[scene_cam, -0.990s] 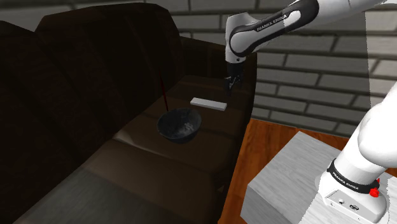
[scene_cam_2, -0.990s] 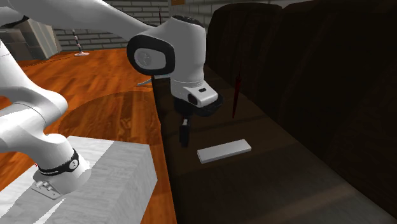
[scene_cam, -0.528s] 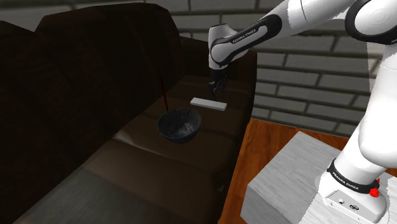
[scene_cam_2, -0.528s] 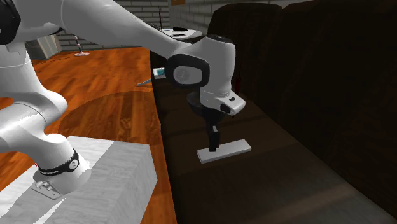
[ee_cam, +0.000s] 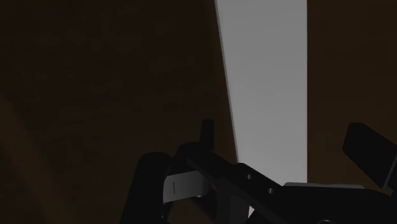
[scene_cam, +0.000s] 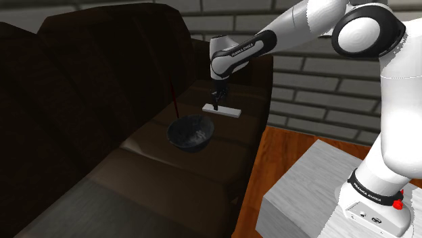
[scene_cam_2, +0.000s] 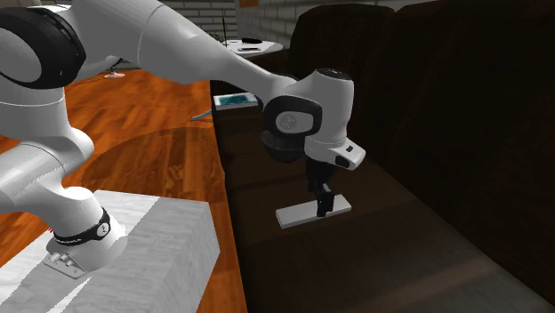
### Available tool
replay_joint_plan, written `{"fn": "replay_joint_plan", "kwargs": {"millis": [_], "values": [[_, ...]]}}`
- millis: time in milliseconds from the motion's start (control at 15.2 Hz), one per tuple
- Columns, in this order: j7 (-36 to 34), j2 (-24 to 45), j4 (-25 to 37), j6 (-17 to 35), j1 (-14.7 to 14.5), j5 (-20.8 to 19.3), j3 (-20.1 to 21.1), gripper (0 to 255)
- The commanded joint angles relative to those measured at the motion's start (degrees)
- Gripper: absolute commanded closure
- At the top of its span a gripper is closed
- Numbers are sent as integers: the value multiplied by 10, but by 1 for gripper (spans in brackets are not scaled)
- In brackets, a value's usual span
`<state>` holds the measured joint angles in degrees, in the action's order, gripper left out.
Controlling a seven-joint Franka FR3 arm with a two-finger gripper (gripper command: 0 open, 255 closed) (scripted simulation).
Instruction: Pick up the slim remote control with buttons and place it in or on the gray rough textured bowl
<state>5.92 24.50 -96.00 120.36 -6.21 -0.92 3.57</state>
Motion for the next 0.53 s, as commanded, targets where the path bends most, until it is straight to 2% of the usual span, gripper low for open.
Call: {"fn": "replay_joint_plan", "kwargs": {"millis": [0,198,462], "values": [[0,8,-4,13,0,-1,0,0],[0,21,-14,35,-1,-1,-1,0],[0,21,-14,35,-1,-1,-1,0]]}}
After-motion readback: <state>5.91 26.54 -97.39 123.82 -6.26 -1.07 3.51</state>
